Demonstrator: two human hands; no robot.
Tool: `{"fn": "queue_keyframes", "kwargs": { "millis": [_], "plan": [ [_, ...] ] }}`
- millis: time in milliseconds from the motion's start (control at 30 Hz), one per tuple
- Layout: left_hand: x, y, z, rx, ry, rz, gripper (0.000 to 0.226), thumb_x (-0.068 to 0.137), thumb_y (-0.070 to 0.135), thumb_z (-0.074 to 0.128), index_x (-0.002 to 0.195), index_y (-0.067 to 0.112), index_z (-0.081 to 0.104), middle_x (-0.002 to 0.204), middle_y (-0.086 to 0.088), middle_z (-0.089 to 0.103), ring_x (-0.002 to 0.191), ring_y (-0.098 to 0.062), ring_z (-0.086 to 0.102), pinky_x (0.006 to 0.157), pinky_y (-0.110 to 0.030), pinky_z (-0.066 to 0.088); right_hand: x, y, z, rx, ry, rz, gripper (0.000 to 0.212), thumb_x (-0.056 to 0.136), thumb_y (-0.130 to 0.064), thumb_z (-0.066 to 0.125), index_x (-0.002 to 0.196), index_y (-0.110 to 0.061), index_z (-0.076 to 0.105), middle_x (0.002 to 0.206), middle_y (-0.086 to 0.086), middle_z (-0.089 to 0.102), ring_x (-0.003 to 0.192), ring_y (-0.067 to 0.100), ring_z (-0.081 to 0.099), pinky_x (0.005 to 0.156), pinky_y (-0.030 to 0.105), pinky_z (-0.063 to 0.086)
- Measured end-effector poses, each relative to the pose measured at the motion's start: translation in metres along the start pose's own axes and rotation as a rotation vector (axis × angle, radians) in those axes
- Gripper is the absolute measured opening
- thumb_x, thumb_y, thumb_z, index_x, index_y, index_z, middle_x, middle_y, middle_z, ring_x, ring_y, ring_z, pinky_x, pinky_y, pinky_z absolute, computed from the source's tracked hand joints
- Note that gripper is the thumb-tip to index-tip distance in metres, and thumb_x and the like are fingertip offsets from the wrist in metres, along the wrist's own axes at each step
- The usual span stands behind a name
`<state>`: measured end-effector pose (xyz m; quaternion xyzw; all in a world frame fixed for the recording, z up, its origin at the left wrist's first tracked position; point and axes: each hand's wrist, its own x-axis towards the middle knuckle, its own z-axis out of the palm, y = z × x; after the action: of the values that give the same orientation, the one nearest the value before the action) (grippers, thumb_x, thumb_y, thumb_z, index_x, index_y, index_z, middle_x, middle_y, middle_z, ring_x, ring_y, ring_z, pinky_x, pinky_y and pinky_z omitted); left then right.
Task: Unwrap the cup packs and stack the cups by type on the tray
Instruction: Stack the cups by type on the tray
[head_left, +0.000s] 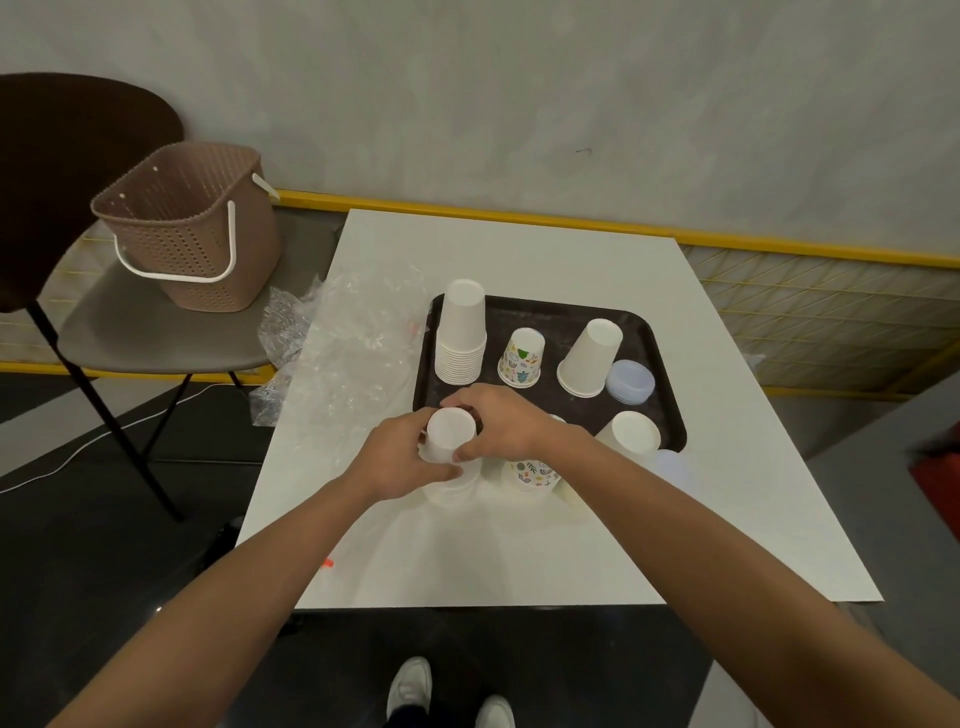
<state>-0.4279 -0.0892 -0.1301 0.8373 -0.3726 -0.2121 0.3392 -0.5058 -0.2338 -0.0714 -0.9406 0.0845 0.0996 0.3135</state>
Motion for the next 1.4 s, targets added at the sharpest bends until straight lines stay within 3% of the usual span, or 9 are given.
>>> {"fn": "queue_keyframes", "kwargs": {
  "millis": [267,467,633,733,967,1100,1267,1400],
  "plan": [
    [0.009,0.013,-0.022,-0.006,0.019,0.021,0.058,0.062,0.039,0.084,0.114,0.027,0.060,0.098,0.013,0.065,0.086,-0.010,0.062,0.074,-0.023,0.049,0.004,-0.002,-0.017,0.170,0.047,0.031,0.056,0.067,-0.017,0.080,0.119,-0.019,0.060,0.112,-0.002,0.065,0.101,0.016,0.062,0.093,0.039,0.050],
    [0.018,0.032,-0.049,-0.050,0.072,0.056,0.046,0.061,0.035,0.083,0.102,0.032,0.061,0.089,0.010,0.067,0.077,-0.007,0.062,0.065,-0.020,0.048,0.007,-0.010,-0.041,0.299,0.134,0.010,0.058,0.069,-0.019,0.081,0.122,-0.022,0.058,0.111,-0.008,0.061,0.102,0.014,0.061,0.093,0.033,0.051],
    [0.038,0.049,-0.074,-0.021,0.155,0.099,0.073,0.047,0.061,0.064,0.111,0.026,0.062,0.092,0.009,0.066,0.080,-0.011,0.062,0.069,-0.025,0.051,0.015,-0.016,-0.064,0.329,0.246,-0.034,0.059,0.071,-0.026,0.080,0.125,-0.024,0.055,0.117,-0.005,0.061,0.106,0.014,0.058,0.093,0.038,0.051],
    [0.054,0.058,-0.086,-0.014,0.184,0.128,0.074,0.053,0.057,0.067,0.117,0.022,0.060,0.099,0.005,0.067,0.084,-0.014,0.062,0.073,-0.031,0.053,0.023,-0.018,-0.076,0.365,0.337,-0.054,0.058,0.073,-0.027,0.078,0.126,-0.024,0.054,0.119,-0.005,0.060,0.107,0.014,0.058,0.093,0.038,0.052],
    [0.096,0.073,-0.104,-0.023,0.238,0.162,0.062,0.066,0.040,0.079,0.120,0.019,0.057,0.100,0.007,0.061,0.085,-0.015,0.060,0.074,-0.030,0.053,0.046,-0.019,-0.100,0.412,0.484,-0.059,0.055,0.080,-0.026,0.073,0.130,-0.021,0.050,0.120,-0.006,0.055,0.105,0.010,0.052,0.082,0.018,0.047],
    [0.121,0.075,-0.108,0.018,0.241,0.183,0.067,0.064,0.047,0.076,0.121,0.019,0.056,0.106,0.006,0.062,0.088,-0.013,0.058,0.074,-0.028,0.052,0.062,-0.013,-0.107,0.431,0.545,-0.031,0.052,0.085,-0.028,0.068,0.132,-0.020,0.048,0.131,-0.003,0.053,0.109,0.010,0.051,0.081,0.014,0.045],
    [0.148,0.069,-0.105,0.070,0.228,0.120,0.073,0.059,0.057,0.068,0.122,0.022,0.054,0.113,0.004,0.063,0.092,-0.015,0.060,0.085,-0.046,0.052,0.087,-0.001,-0.109,0.427,0.573,0.043,0.052,0.086,-0.031,0.065,0.133,-0.020,0.046,0.134,-0.002,0.052,0.113,0.015,0.053,0.081,0.016,0.041],
    [0.159,0.061,-0.095,0.081,0.176,0.078,0.074,0.057,0.059,0.063,0.121,0.023,0.055,0.112,0.005,0.065,0.094,-0.017,0.062,0.087,-0.047,0.051,0.100,0.012,-0.103,0.437,0.536,0.087,0.049,0.088,-0.031,0.064,0.133,-0.021,0.046,0.131,-0.001,0.053,0.105,0.009,0.051,0.071,0.008,0.038]
  ]
}}
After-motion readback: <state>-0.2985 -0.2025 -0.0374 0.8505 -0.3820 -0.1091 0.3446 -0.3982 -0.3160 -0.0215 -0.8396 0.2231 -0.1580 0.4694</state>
